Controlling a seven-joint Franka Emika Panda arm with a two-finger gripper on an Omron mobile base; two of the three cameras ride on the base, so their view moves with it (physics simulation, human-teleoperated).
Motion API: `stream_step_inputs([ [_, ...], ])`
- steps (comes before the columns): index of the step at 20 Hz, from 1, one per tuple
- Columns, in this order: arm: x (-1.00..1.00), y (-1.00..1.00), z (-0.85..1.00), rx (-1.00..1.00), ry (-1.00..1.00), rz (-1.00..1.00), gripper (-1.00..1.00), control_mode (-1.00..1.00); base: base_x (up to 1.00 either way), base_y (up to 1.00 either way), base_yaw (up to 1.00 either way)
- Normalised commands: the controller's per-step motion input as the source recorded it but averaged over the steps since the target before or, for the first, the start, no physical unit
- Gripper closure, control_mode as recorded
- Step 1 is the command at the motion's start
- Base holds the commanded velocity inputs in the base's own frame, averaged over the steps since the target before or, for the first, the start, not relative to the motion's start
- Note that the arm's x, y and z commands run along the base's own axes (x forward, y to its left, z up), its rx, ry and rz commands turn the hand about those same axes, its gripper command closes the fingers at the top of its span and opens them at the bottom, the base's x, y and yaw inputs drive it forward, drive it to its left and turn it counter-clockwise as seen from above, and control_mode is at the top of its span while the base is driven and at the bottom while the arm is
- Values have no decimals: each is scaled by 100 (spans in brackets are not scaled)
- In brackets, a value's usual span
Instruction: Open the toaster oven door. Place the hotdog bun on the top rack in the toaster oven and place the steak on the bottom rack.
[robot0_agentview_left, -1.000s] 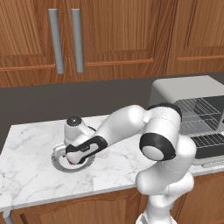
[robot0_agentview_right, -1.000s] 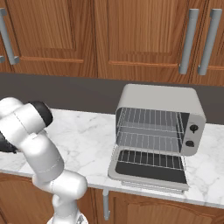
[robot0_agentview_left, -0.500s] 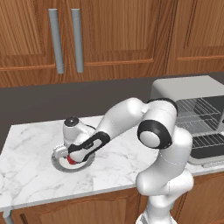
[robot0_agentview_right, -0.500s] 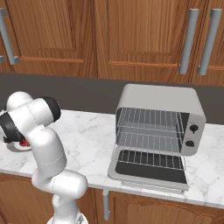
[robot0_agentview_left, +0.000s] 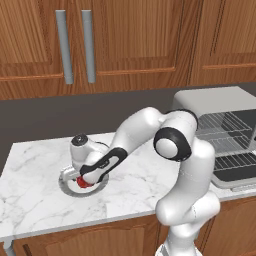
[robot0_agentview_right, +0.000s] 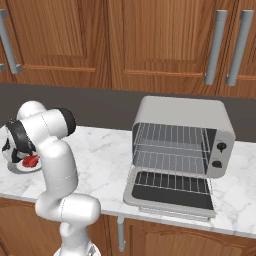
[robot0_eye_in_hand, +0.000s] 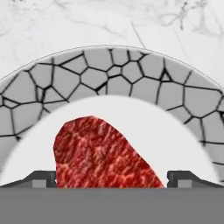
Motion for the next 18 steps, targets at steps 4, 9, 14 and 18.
stream_step_inputs([
  [4,8,3,-20,0,3,0,-100,-100,0,0,0],
  [9,4,6,-16,0,3,0,-100,-100,0,0,0],
  [14,-3,-2,-9,0,6,0,100,-100,0,0,0],
  [18,-17,-18,19,2,0,0,100,-100,0,0,0],
])
